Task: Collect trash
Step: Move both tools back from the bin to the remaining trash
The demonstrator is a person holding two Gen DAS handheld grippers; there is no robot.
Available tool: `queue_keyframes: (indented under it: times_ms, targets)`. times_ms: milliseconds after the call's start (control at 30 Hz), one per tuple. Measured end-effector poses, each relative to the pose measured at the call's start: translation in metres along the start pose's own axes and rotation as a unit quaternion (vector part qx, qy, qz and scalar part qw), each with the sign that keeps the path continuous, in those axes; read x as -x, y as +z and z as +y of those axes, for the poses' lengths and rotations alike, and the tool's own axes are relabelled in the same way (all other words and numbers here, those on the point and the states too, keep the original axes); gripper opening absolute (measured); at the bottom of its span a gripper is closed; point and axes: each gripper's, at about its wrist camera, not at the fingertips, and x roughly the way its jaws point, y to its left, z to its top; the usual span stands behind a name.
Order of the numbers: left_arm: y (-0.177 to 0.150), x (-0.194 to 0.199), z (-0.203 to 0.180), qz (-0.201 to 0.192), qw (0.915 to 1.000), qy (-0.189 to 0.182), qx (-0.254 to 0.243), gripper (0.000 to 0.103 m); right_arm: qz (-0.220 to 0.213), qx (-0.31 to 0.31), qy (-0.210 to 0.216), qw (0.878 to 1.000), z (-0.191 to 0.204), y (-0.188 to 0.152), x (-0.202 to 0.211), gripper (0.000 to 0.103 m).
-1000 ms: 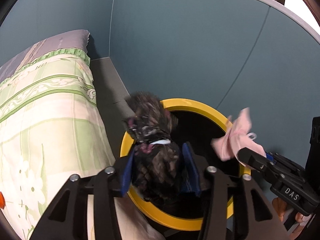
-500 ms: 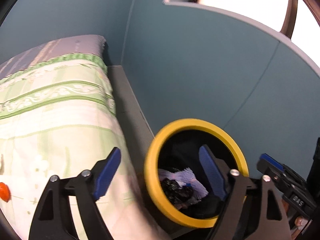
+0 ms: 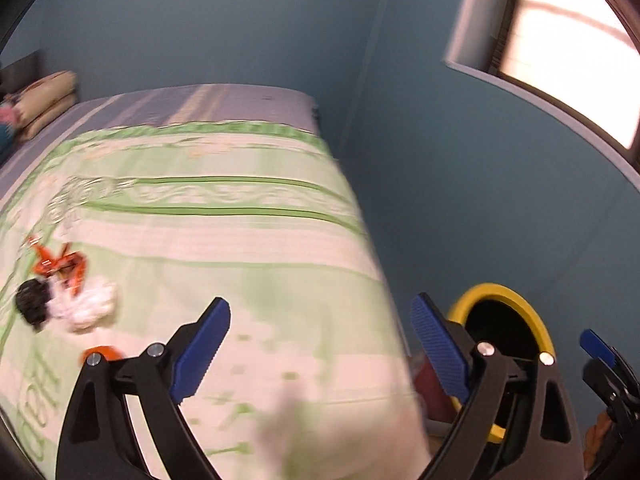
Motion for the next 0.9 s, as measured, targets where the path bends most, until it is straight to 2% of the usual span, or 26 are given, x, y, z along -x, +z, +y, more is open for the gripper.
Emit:
queue_keyframes:
  times_ms: [133, 433, 633, 900]
  targets:
    - [-0.001, 0.020, 0.045, -0.010, 0.9991, 0.035, 0.023, 0.089, 0.015, 0.026, 0.037, 0.999, 0.039, 0.002, -0.021, 0.078]
    - [-0.018, 0.056, 0.161, -0.018, 0.9888, 0.121, 0.086, 0.090, 0.070, 0.100, 0.114, 0.986, 0.141, -0.011, -0.078, 0.079]
    - [-0.031, 0.059, 0.235, -0.004, 0.9777, 0.166, 0.129, 0.090, 0.108, 0.154, 0.159, 0.969, 0.207, -0.028, -0.126, 0.079]
    - [-0.048, 0.041, 0.310, 0.025, 0.9661, 0.202, 0.159, 0.090, 0.151, 0.202, 0.175, 0.952, 0.264, -0.052, -0.186, 0.079]
